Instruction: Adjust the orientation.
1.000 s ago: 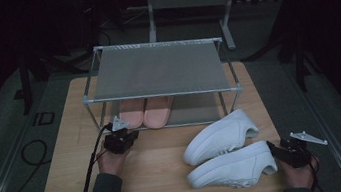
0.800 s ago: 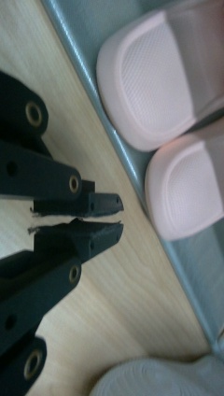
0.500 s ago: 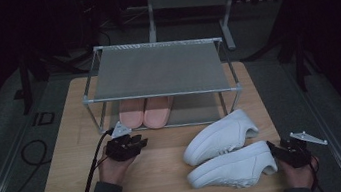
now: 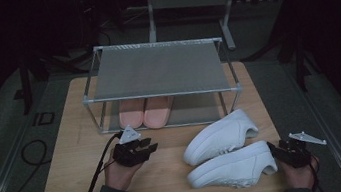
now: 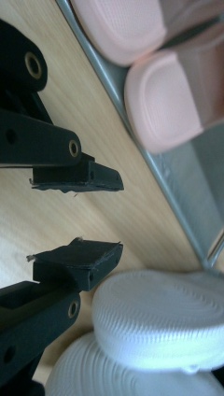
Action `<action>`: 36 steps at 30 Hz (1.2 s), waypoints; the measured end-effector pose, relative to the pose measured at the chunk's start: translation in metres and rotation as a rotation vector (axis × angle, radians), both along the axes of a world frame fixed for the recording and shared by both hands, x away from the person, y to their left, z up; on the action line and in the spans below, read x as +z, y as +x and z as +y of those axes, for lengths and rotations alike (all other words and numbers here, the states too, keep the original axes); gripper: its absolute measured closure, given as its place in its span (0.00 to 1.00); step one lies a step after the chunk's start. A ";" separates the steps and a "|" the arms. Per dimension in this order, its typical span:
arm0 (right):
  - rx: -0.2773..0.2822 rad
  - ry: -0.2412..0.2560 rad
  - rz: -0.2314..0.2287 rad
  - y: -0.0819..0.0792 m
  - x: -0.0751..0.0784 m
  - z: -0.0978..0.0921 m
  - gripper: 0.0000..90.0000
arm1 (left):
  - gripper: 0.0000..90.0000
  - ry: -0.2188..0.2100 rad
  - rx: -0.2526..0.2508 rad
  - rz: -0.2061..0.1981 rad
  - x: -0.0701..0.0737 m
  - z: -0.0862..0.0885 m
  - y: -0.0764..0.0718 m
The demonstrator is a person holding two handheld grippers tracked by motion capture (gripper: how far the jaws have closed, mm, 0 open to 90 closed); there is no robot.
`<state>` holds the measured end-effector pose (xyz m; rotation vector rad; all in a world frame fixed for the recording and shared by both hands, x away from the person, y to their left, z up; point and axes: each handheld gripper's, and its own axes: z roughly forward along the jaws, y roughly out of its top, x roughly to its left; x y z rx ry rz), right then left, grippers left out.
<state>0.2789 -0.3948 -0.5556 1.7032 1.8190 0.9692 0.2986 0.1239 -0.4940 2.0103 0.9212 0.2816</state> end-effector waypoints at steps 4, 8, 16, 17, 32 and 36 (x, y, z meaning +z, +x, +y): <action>0.003 -0.033 -0.016 -0.005 0.008 0.003 0.60 | 0.75 0.005 -0.035 -0.010 0.003 -0.008 -0.005; 0.003 -0.058 -0.058 -0.011 0.020 0.004 0.73 | 0.79 0.000 -0.060 -0.012 0.006 -0.016 -0.008; 0.052 -0.117 -0.093 -0.021 0.039 0.008 1.00 | 0.91 -0.001 -0.115 -0.037 0.017 -0.030 -0.016; 0.063 -0.124 -0.092 -0.023 0.040 0.009 1.00 | 0.92 -0.007 -0.117 -0.038 0.018 -0.032 -0.017; 0.154 -0.169 -0.112 -0.042 0.057 0.016 1.00 | 1.00 0.010 -0.190 -0.057 0.025 -0.054 -0.034; 0.167 -0.176 -0.110 -0.047 0.059 0.018 1.00 | 1.00 0.011 -0.205 -0.060 0.027 -0.055 -0.042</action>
